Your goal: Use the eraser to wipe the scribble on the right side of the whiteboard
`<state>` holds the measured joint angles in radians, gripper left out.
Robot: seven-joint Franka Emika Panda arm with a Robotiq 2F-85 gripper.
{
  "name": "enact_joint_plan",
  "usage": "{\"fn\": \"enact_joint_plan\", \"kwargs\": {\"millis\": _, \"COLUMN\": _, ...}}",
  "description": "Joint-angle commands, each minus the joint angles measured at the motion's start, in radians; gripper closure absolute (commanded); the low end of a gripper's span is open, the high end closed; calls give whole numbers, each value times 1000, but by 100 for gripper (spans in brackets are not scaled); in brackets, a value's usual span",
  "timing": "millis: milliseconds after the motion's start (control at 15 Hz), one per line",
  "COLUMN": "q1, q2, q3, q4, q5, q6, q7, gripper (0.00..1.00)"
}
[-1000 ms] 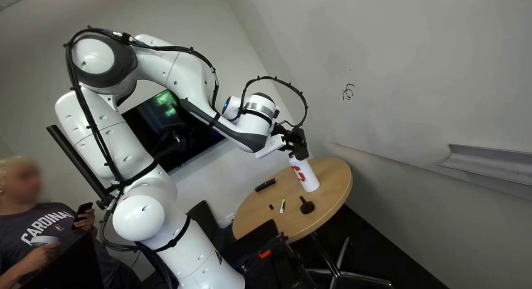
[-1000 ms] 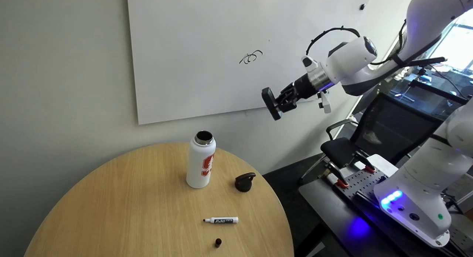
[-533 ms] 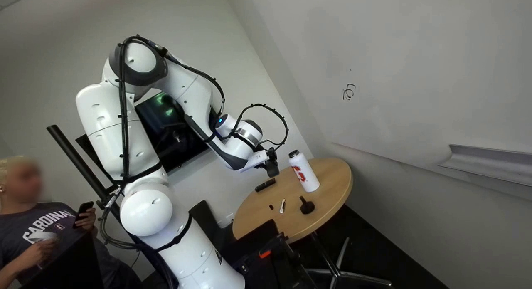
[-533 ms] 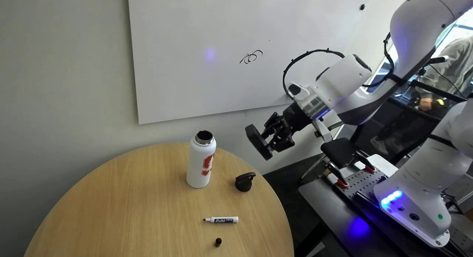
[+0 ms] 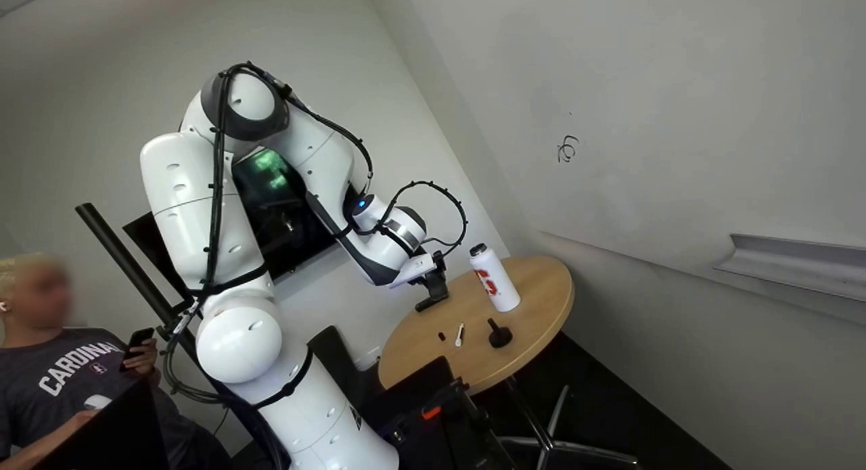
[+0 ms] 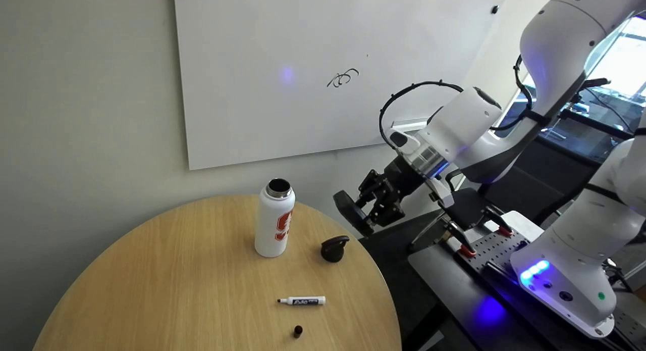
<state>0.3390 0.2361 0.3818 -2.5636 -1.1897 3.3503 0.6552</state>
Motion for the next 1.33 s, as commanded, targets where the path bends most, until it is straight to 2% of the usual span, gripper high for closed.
{"fn": "enact_joint_plan", "kwargs": {"millis": 0, "q1": 33, "q2": 159, "q3": 91, "q4": 63, "q5": 3, "q6": -80, "q7": -1, "gripper": 72}}
{"fn": "enact_joint_plan", "kwargs": {"millis": 67, "q1": 40, "q2": 215, "q3": 131, "q4": 81, "q5": 17, "q6": -126, "q7": -9, "gripper": 72}}
{"fn": "enact_joint_plan", "kwargs": {"millis": 133, "q1": 95, "q2": 246, "q3": 130, "q4": 62, "q5": 200, "q6": -153, "q7": -165, "gripper": 72}}
{"fn": "enact_joint_plan", "kwargs": {"millis": 200, "q1": 112, "q2": 289, "q3": 155, "q4": 86, "q5": 263, "q6": -194, "q7": -200, "gripper": 72}}
{"fn": "enact_joint_plan", "kwargs": {"millis": 400, "q1": 165, "q2": 378, "q3": 206, "q4": 159, "q5": 529, "q6": -312, "q7": -417, "gripper": 72}}
{"fn": "enact_joint_plan", "kwargs": {"millis": 533, "q1": 216, "q2": 408, "q3": 192, "q4": 225, "q5": 655, "q6": -385, "q7": -530, "gripper": 72}}
{"fn": "enact_joint_plan", "kwargs": {"millis": 667, "q1": 285, "q2": 415, "q3": 143, "q4": 283, "q5": 740, "q6": -435, "q7": -605, "gripper": 72}}
{"fn": "enact_joint_plan", "kwargs": {"millis": 867, "q1": 346, "q2": 436, "q3": 93, "q4": 338, "q5": 815, "q6": -471, "q7": -677, "gripper": 72}}
{"fn": "enact_joint_plan", "kwargs": {"millis": 1133, "q1": 347, "q2": 460, "q3": 100, "q4": 354, "q5": 887, "q6": -521, "q7": -750, "gripper": 72}}
{"fn": "enact_joint_plan", "kwargs": {"millis": 1267, "q1": 361, "q2": 455, "q3": 78, "q4": 340, "q5": 903, "q6": -524, "q7": -743, "gripper": 72}}
